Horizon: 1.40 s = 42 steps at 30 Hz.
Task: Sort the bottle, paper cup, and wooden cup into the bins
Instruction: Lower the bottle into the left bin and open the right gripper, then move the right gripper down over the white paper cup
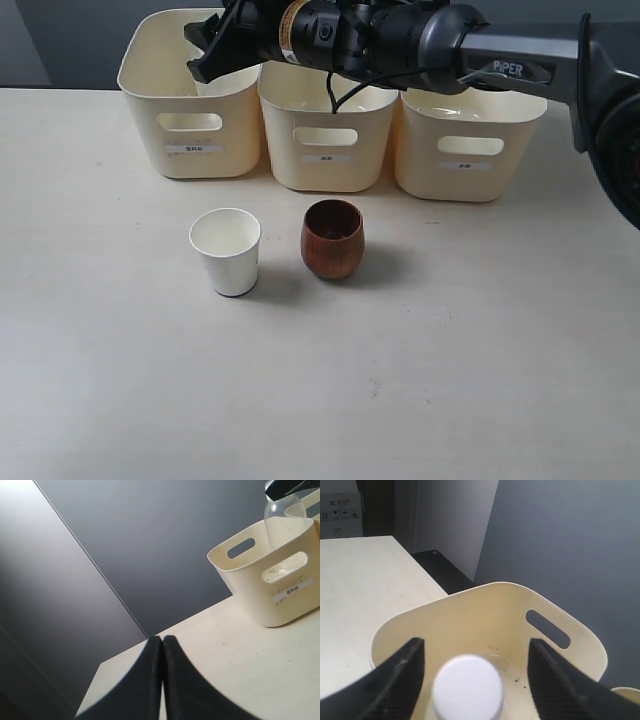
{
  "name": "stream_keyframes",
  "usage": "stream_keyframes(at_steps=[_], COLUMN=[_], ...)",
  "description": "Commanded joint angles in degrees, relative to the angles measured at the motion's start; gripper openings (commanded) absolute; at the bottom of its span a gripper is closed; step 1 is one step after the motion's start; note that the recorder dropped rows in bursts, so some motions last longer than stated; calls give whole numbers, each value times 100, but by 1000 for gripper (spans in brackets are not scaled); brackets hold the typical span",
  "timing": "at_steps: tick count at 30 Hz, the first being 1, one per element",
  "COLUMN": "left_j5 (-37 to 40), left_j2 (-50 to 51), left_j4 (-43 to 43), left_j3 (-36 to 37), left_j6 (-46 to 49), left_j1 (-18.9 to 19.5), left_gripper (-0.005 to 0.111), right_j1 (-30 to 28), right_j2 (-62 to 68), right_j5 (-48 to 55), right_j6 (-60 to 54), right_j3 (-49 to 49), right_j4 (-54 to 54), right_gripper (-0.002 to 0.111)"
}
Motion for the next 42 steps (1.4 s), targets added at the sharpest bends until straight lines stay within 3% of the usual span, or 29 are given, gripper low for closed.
stream_keyframes(at_steps=[1,17,21,25,28,30,37,42], left_j5=[-37,-37,-37,-37,-37,-37,-37,-37], left_j2=[-28,-28,-28,-28,-28,-28,-28,-28], left_j4=[-51,-51,-51,-51,-51,-51,-51,-51], left_j3=[10,10,10,10,10,10,10,10], left_j6=[-21,-21,-21,-21,-21,-21,-21,-21], left_j1=[3,3,3,3,3,3,3,3], left_gripper=[0,0,0,0,0,0,0,0], right_j1=[-13,-4,96,255,264,254,254,254], right_j2=[-3,-3,-94,-316,-547,-718,-1490,-2108], right_j5=[-14,-14,-15,-126,-786,-1329,-2626,-2850], right_j6=[2,117,620,1982,3283,3966,4140,4113], right_j3=[-34,-34,-34,-34,-34,5,578,1338], right_j4=[117,87,-735,-2472,-3786,-3993,-3993,-3993], right_gripper=[68,68,68,64,63,63,62,62])
